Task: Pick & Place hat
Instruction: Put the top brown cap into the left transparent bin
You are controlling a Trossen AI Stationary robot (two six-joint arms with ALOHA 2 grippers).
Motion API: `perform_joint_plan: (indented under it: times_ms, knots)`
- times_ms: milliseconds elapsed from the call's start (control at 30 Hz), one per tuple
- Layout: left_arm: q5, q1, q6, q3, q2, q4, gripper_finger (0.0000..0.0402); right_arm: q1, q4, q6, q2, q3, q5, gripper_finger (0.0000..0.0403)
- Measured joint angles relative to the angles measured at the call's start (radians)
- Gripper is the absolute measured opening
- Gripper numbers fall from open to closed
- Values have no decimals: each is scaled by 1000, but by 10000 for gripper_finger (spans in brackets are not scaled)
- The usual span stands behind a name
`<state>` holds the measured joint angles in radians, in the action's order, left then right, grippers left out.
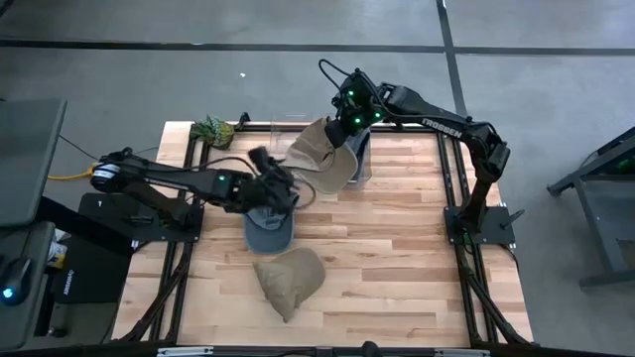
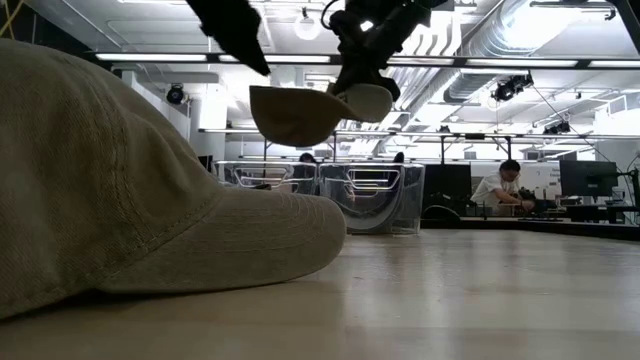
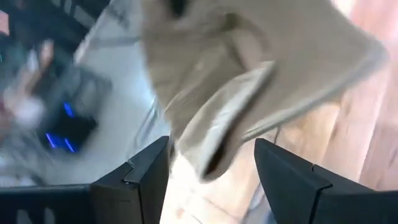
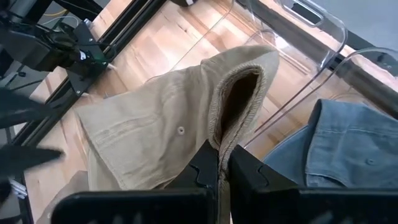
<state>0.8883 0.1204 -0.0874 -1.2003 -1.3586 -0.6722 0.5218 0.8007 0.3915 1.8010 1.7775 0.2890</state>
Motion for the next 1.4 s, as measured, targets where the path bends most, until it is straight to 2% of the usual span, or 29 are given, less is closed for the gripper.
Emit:
perform_joint_plan:
  times_ms: [133, 233, 333, 500, 700, 933, 1033, 1400]
  knots:
    - [-14, -3, -404, 0, 113, -129, 213, 3, -6, -1, 0, 0, -15, 5]
    - [-54, -2, -633, 0, 194, -224, 213, 2, -32, 16, 0, 0, -53, 5]
    - [-65, -2, -804, 0, 255, -289, 213, -1, -97, 59, -1, 0, -88, 5]
    - [-36, -2, -1005, 12, 356, -376, 213, -22, -237, 162, -2, 0, -151, 5]
    - [18, -2, -1151, 180, 510, -291, 213, -57, -429, 310, -3, -61, -281, 5]
    - [8, -2, -1149, 434, 681, 14, 213, -81, -733, 546, -3, -266, -361, 5]
    - [2, -2, -1151, 503, 733, 74, 213, -81, -816, 604, -2, -336, -376, 5]
    - [-10, -2, -1148, 708, 806, 323, 213, -80, -843, 632, -2, -419, -476, 5]
